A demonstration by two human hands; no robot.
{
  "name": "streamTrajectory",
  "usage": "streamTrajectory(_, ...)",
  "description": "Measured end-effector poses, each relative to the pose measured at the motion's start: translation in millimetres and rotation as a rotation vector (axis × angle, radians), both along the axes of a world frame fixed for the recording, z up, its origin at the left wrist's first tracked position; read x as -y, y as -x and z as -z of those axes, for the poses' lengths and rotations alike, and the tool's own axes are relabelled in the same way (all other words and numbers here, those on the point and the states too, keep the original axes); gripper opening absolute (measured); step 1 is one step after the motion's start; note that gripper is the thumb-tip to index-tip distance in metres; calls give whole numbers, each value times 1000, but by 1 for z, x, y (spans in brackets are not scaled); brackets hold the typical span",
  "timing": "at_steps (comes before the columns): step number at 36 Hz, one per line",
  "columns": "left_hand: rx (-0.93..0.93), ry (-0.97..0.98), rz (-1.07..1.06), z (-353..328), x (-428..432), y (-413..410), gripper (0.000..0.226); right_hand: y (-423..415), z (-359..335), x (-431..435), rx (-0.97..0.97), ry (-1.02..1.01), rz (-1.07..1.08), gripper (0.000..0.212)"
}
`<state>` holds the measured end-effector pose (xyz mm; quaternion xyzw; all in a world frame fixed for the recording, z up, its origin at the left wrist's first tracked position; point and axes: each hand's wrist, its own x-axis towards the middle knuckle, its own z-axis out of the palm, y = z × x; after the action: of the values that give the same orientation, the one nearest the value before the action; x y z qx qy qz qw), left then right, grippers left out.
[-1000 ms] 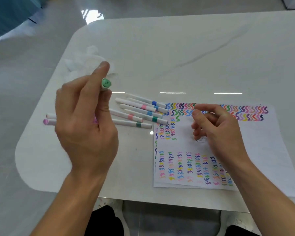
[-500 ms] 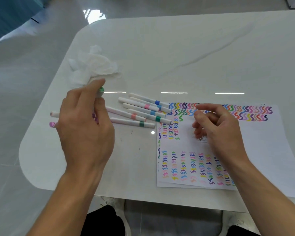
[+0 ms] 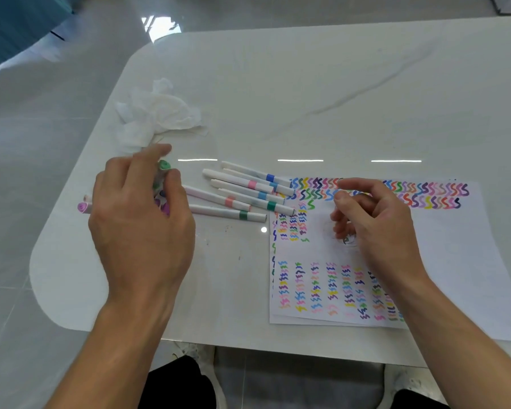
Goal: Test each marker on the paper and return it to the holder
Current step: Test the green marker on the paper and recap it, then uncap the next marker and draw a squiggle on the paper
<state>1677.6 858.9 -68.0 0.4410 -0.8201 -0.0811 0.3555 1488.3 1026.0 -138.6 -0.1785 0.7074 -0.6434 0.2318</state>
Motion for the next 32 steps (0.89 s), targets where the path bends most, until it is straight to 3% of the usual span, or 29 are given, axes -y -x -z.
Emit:
streamTrajectory(18,88,-26,-44,4,-5,2,36,-1,0,1,6,-4,-7,11)
streamTrajectory(28,83,148,326,8,-20,18,36,1,0,-1,-1,-8,-8,11)
streamTrajectory(32,159,88,455,16,-28,26,38,2,-1,-3,-4,-3,-9,11)
